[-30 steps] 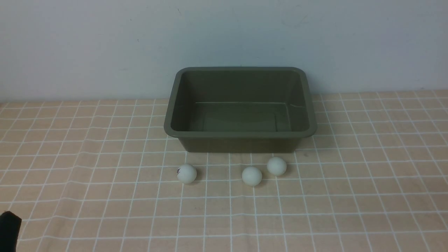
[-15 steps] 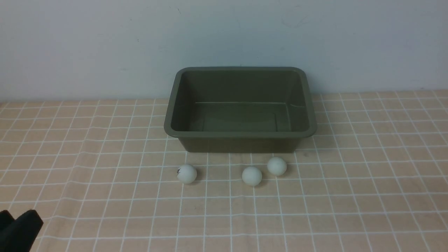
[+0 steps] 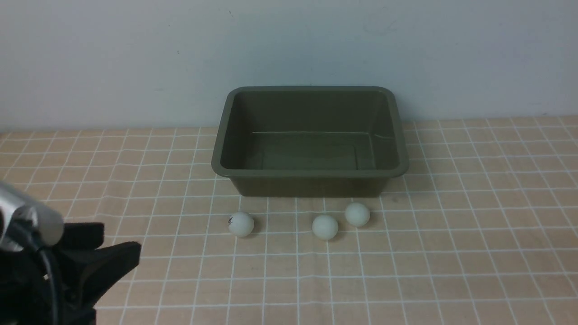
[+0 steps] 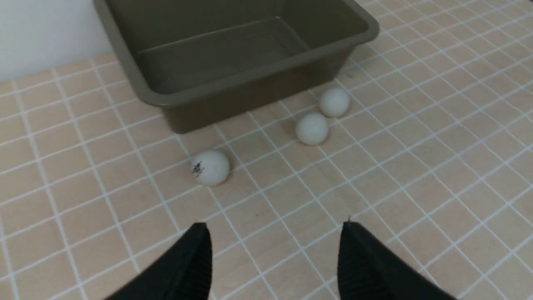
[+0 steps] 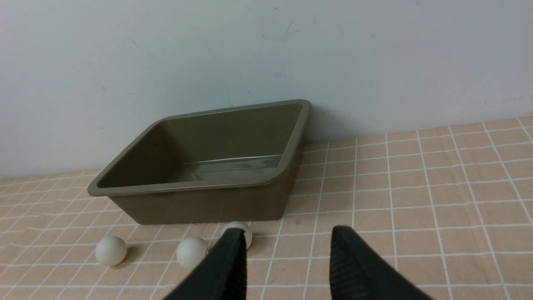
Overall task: Put the table tennis balls into the box on the light coffee tablecloth.
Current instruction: 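Reach for and grasp a ping pong ball on the table beside the basket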
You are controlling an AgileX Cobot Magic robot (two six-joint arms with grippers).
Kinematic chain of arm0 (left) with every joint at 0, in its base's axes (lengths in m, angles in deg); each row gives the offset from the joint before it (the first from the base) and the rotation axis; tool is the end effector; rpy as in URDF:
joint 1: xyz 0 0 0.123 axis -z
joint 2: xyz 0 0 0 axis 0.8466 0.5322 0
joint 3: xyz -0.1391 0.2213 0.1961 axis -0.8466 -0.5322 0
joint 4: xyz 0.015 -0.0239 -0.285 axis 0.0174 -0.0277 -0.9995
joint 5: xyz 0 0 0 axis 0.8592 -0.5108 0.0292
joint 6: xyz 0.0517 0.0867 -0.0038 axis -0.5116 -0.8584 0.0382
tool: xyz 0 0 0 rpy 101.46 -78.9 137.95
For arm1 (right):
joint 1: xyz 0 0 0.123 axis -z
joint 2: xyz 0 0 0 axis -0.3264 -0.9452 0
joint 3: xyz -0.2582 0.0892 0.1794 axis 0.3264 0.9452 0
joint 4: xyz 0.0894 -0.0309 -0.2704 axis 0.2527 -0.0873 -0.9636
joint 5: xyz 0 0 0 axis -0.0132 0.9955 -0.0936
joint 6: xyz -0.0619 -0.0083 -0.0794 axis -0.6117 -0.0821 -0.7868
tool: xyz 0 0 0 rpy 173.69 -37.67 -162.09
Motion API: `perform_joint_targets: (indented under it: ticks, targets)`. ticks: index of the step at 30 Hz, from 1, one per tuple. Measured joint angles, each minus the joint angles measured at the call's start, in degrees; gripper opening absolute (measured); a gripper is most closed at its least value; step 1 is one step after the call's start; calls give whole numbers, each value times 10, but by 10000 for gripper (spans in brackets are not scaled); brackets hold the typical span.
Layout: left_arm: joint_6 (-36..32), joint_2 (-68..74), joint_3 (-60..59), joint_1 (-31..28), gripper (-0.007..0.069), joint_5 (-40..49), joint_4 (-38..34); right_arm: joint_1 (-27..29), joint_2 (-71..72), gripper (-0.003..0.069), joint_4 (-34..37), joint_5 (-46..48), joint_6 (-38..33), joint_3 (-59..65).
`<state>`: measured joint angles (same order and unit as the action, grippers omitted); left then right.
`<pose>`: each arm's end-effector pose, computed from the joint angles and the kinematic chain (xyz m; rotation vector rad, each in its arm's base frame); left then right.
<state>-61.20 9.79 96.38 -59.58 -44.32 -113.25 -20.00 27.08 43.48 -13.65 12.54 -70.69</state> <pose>0.1345 -0.0503 0.3249 0.4929 2.0296 -0.4738 0.0252 0.0251 0.2663 0.0291 1.8115 0.4078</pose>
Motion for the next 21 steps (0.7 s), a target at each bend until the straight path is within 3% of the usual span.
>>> perform_joint_targets:
  ticks: [4,12,21]
  targets:
    - [-38,85,18,0,372,-1,-34,0,0,263,2,0,0,0]
    - [-50,270,62,0,372,-43,-59,0,0,263,6,2,0,0]
    - [-122,380,113,0,372,-8,-87,0,0,263,6,2,0,0]
